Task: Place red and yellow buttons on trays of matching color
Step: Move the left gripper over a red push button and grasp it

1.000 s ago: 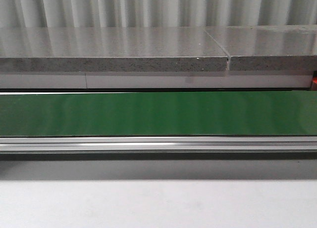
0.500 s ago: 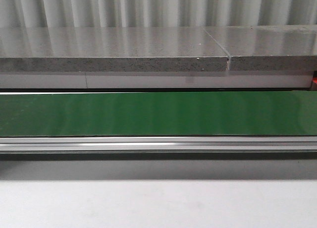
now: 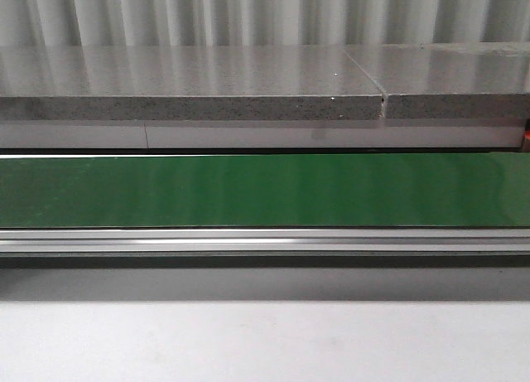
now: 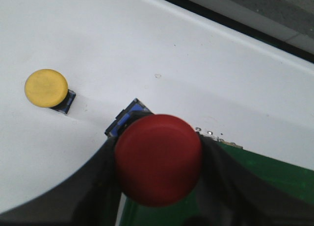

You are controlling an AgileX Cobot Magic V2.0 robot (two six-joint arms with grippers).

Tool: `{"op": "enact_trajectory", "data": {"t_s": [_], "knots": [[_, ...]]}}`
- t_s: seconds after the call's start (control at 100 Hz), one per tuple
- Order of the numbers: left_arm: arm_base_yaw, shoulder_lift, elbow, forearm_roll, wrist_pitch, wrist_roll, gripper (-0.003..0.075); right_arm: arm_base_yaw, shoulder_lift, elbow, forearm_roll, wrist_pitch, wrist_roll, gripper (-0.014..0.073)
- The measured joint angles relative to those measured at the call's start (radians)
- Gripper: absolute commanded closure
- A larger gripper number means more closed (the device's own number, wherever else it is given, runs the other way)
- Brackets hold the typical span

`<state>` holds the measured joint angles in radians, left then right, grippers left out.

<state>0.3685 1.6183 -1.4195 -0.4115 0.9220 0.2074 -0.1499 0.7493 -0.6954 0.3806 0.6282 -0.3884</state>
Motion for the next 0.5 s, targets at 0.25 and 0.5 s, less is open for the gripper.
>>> {"op": "enact_trajectory", "data": {"t_s": [0.25, 0.5], "knots": [[-0.045, -0.046, 0.086, 0.002, 0.025, 0.042, 0.0740, 0.000, 0.000, 0.000, 0.000, 0.000, 0.000, 0.0662], [-0.123, -0.046, 0.197, 0.002, -0.012, 0.062, 0.0740, 0.000, 0.000, 0.000, 0.000, 0.000, 0.000, 0.0662]]}}
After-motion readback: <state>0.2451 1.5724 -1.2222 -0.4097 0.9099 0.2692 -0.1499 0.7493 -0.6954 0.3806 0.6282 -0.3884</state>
